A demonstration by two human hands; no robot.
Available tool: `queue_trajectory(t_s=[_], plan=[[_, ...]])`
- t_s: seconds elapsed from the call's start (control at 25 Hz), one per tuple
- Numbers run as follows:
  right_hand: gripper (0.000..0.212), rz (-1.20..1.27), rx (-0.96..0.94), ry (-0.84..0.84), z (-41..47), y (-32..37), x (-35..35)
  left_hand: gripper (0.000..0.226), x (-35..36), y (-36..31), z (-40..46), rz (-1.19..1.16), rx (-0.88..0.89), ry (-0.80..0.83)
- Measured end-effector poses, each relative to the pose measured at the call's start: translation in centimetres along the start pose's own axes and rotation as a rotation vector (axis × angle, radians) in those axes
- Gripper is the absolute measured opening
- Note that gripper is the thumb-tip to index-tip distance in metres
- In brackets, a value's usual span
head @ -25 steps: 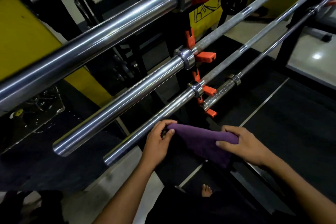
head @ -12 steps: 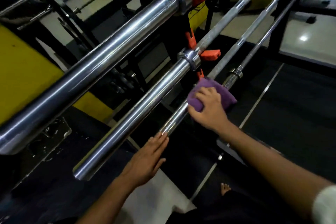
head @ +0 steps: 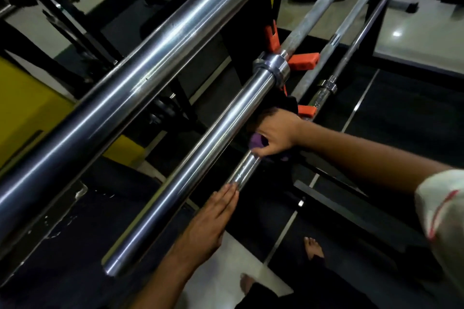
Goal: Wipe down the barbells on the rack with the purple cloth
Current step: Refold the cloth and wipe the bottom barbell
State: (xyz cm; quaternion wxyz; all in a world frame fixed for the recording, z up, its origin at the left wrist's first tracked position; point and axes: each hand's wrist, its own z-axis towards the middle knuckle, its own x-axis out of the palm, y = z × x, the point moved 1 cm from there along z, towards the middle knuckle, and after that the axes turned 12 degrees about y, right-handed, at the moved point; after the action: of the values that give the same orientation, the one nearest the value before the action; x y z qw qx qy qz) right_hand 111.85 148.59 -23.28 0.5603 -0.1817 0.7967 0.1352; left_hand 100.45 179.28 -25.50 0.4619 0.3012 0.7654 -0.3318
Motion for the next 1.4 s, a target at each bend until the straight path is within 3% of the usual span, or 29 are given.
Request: queue_trajectory(t_s=[0.08,0.16,0.2,0.32,0.36,0.44,0.56,0.6,0.72,0.8,0.92,1.0,1.12,1.24,1.4], plan=[[0.086,-0.071,0.009,0.159,1.5,0.6,-2.0,0.092,-0.1,0.2,0.1,-0.01,0.012,0.001],[0.078,0.038,0.063,0.194,2.4,0.9,-2.4,0.09,-0.2,0.1,0.1,-0.03,0.014,0.001],[0.077,0.133,0.095,0.104,2.2,0.8,-1.8,0.089,-0.3,0.0,0.1,-0.04,0.014,0.004],[0.055,0.377,0.107,-0.502,-0.4,2.2,3.2,0.09,-0.7,0.0,0.0,-0.047,0.011,0.012],[0.048,0.42,0.126,-0.629,-1.4,3.1,4.5,0.091,-0.7,-0.1,0.1,-0.04,0.011,0.012],[0.05,0.36,0.177,-0.586,-1.5,3.2,5.3,0.09,-0.7,-0.2,0.1,-0.036,0.011,0.022],[0.066,0.14,0.126,-0.265,1.0,0.9,2.0,0.082,-0.7,-0.1,0.2,-0.024,0.012,0.01],[0.071,0.108,0.105,-0.229,1.6,0.6,1.3,0.078,-0.7,-0.1,0.3,-0.015,0.017,0.009],[0.066,0.189,0.151,-0.356,1.3,0.9,2.0,0.073,-0.9,-0.3,0.3,-0.014,0.022,-0.019],[0.053,0.427,0.188,-0.593,-0.7,2.6,4.9,0.072,-0.9,-0.4,0.4,-0.003,0.012,-0.02],[0.056,1.104,0.167,-0.846,-3.4,7.2,8.8,0.071,-0.9,-0.5,0.4,0.021,-0.009,-0.015],[0.058,1.64,0.325,-0.933,-3.0,8.5,9.8,0.07,-1.0,-0.6,0.4,0.016,-0.014,-0.01],[0.041,2.339,0.655,-1.012,0.1,5.4,6.9,0.073,-0.9,-0.6,0.5,0.022,-0.028,0.0],[0.032,2.7,0.782,-0.996,2.0,3.8,5.9,0.073,-0.6,-0.4,0.3,0.03,-0.034,0.021],[0.039,2.842,0.727,-0.874,2.0,2.5,5.7,0.074,-0.8,-0.4,0.5,0.053,-0.031,0.016]])
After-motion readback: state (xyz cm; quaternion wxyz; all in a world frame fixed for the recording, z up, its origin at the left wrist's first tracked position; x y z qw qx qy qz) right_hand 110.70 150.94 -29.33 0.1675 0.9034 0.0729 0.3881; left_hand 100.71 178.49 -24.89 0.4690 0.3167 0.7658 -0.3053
